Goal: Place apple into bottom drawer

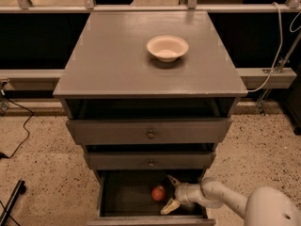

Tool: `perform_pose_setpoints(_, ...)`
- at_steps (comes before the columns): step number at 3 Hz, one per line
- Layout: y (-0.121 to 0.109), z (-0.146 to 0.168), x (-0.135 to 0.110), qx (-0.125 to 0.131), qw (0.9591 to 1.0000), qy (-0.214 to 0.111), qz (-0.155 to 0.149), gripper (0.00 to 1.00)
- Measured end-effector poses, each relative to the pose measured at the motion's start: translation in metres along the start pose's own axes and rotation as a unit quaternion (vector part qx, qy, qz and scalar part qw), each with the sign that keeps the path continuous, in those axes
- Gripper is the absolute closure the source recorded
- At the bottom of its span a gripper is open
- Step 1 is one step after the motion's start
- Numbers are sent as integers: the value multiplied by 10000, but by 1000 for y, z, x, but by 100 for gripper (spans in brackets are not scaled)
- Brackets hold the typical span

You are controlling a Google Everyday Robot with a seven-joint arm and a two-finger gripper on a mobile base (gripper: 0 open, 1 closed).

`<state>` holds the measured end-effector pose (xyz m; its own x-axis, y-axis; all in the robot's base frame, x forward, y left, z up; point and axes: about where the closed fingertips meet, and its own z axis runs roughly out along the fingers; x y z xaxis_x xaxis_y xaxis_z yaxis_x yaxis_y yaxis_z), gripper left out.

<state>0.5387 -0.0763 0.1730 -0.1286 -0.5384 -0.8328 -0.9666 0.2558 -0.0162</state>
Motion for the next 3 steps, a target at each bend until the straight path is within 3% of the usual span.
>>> perform_pose_setpoints(2,-2,-45,-3,320,9980,-526,162,0)
perform_pose_setpoints(3,-2,-45,-3,319,9980,-526,162,0)
